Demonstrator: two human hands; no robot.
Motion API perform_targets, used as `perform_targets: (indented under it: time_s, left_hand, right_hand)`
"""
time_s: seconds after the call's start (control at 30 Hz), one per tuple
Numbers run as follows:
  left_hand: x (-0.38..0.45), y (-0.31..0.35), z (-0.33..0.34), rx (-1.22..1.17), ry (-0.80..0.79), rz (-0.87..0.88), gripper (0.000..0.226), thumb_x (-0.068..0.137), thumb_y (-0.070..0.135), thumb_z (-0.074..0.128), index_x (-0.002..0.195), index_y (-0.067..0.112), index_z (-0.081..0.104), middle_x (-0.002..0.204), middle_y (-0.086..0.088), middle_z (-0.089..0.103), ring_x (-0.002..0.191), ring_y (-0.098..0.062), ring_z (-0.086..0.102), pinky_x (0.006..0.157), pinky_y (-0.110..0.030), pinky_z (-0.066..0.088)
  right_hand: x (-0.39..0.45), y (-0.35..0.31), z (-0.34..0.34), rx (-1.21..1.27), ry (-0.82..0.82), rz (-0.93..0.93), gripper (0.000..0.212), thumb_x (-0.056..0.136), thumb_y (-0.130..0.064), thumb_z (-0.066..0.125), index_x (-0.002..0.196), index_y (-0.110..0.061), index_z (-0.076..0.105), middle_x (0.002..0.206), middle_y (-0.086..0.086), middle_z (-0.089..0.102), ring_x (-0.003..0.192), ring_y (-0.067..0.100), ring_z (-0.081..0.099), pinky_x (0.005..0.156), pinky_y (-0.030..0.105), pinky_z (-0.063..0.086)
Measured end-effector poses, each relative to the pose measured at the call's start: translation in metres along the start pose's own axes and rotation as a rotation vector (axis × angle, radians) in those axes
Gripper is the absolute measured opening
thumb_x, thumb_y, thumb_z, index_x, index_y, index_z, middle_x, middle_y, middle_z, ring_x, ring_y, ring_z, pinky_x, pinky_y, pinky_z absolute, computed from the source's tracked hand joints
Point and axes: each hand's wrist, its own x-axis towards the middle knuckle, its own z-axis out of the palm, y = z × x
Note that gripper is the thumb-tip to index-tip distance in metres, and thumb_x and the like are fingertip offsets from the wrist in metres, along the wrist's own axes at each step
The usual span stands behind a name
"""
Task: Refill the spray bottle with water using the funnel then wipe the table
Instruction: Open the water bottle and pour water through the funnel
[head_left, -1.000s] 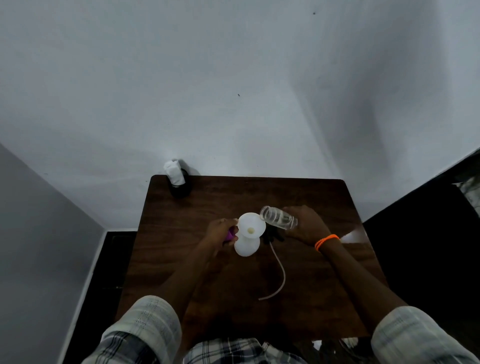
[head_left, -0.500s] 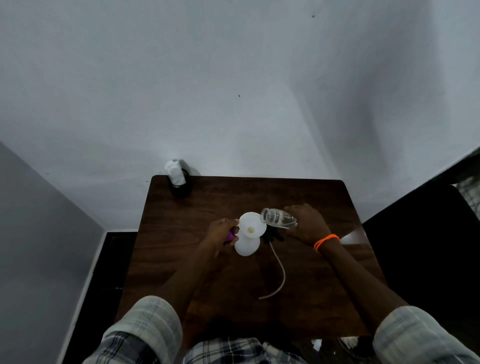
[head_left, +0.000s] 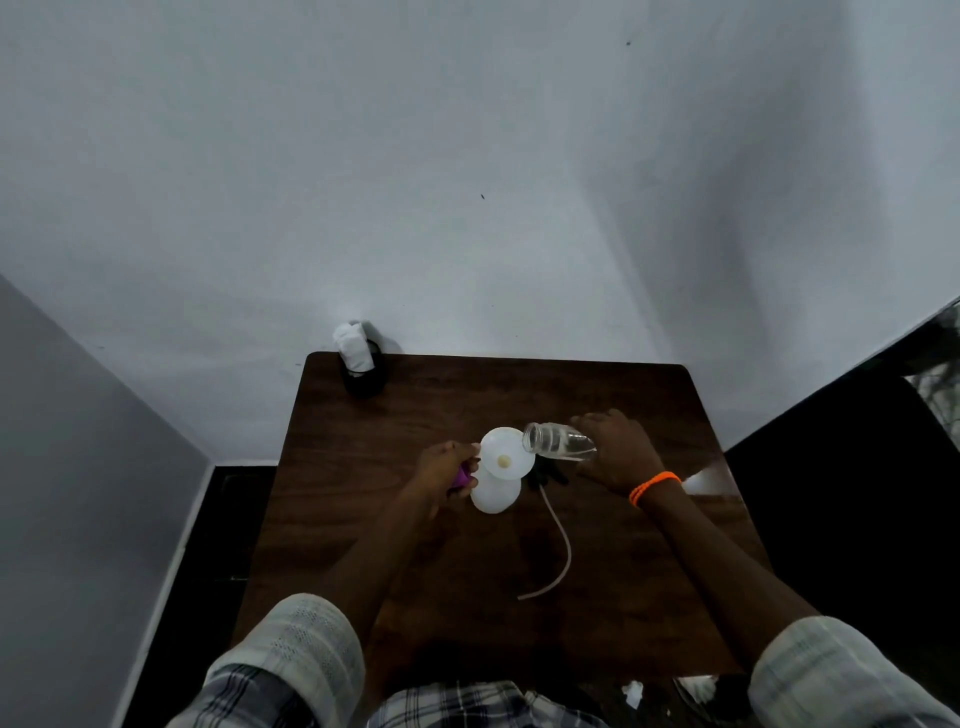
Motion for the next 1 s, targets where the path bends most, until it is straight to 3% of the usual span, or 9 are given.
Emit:
perform_targets:
  time_s: [0.37, 1.0]
  left_hand:
    - [-0.001, -0.0035, -0.0007, -0.036, 0.013, -0.004, 0.019, 0.088, 0.02, 0.071, 0.083, 0.003, 0.064, 0.068, -0.013, 0.062, 0.044, -0.022, 0.052, 0.049, -0.03, 0.036]
    - [-0.0001, -0.0026, -0.0024, -0.021, 0.001, -0.003, 0.02, 0.089, 0.021, 0.071, 0.089, 0.002, 0.066, 0.071, -0.013, 0.063, 0.044, -0.02, 0.056, 0.046, -0.029, 0.04]
  right_hand:
    - [-0.0024, -0.0075, -0.0016, -0.072, -0.017, 0.01, 0.066, 0.079, -0.044, 0.072, 0.139, -0.024, 0.055, 0.135, 0.0, 0.061, 0.114, 0.028, 0.055, 0.091, 0.044, 0.049]
    - [-0.0011, -0.0096, -0.0075, -0.132, -0.046, 0.018, 0.069, 0.081, -0.046, 0.069, 0.144, -0.027, 0.049, 0.142, -0.002, 0.056, 0.121, 0.028, 0.05, 0.094, 0.043, 0.046]
